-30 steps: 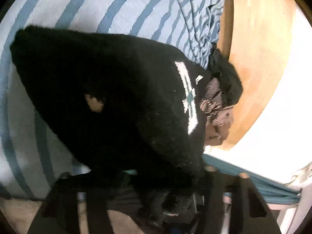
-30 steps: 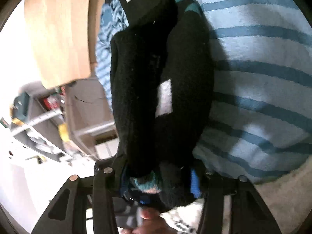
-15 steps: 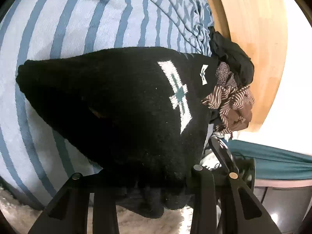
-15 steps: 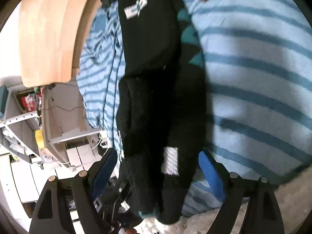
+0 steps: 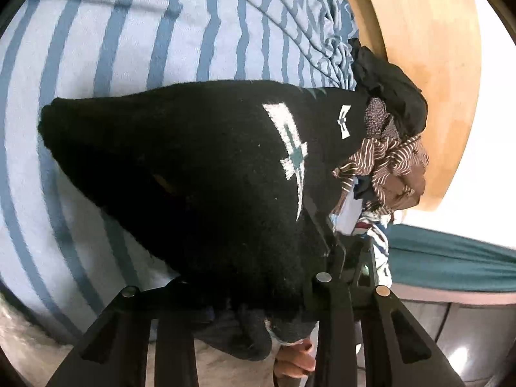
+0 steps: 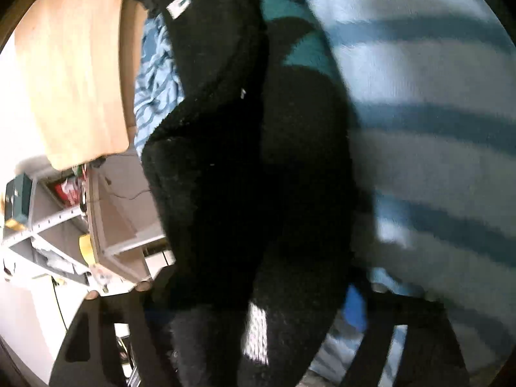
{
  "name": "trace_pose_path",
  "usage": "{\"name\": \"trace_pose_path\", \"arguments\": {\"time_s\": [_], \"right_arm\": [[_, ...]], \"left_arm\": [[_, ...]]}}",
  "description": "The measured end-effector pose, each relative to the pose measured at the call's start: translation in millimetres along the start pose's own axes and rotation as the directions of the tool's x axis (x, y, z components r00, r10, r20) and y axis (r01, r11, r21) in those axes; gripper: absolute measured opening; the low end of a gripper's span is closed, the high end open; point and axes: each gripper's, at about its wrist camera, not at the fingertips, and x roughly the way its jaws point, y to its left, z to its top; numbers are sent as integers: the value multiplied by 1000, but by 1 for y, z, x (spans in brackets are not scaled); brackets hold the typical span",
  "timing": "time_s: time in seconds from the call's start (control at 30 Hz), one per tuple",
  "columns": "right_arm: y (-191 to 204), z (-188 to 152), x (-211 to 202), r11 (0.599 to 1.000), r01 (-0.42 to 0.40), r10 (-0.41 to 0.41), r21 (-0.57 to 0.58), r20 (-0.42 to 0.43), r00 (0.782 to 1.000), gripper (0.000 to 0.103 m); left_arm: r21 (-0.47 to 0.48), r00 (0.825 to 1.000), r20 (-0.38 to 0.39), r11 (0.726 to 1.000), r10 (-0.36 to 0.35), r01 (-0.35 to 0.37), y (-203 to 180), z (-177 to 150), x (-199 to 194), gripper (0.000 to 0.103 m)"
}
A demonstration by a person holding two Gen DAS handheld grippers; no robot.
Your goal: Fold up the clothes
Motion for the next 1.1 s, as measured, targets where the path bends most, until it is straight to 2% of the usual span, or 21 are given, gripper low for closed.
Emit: {"name": "trace_pose_path", "arguments": {"time_s": [0.13,0.27,0.33,0.43,0.53,0.63,0.73,0.77,0.83,0.9,0.93,1.0,1.03,1.07,1.1], "right_arm": [[25,-23,-5,997,-7,11,-74,56,998,70],[49,-55,12,998,-42,43,-37,33,999,70],[55,-78,30,997,-71,71,-14,-3,997,70],[48,-107,68,994,-92,98,60,-92,991,76],[30,-119,99,984,-37,70,175,-188,980,81],[21,-118,89,978,-1,43,208,-198,979,84],[35,-102,51,996,52,-41,73,-150,988,86],[45,-94,37,995,99,-99,-7,-97,990,86],[66,-76,6,973,188,-182,-133,52,982,86],[94,-59,-9,937,227,-191,-266,153,969,81],[105,-53,-8,917,235,-188,-323,171,967,77],[121,-44,4,883,241,-185,-402,173,967,59],[126,-39,14,872,242,-192,-425,158,969,44],[130,-34,28,867,244,-207,-436,131,970,36],[133,-30,41,859,243,-219,-451,105,970,35]], "left_arm": [[89,1000,7,996,14,-14,-10,8,-28,34],[143,998,26,988,60,-63,-13,15,-76,34],[151,993,53,982,103,-110,-5,22,-106,34],[125,978,99,973,185,-197,20,33,-135,34],[35,972,88,975,216,-220,54,44,-136,33],[0,977,84,981,195,-196,65,43,-131,33],[11,975,100,980,196,-198,61,42,-131,33],[18,974,107,979,201,-204,58,41,-132,33],[22,971,111,976,213,-216,54,40,-132,33],[3,969,107,975,222,-223,55,40,-131,33],[-8,969,109,975,220,-220,56,40,-131,33],[-22,969,114,976,218,-217,57,39,-131,33],[-22,969,116,976,218,-217,56,38,-132,33],[-22,969,117,976,219,-218,56,38,-133,33],[-22,968,119,975,220,-219,55,37,-134,33]]}}
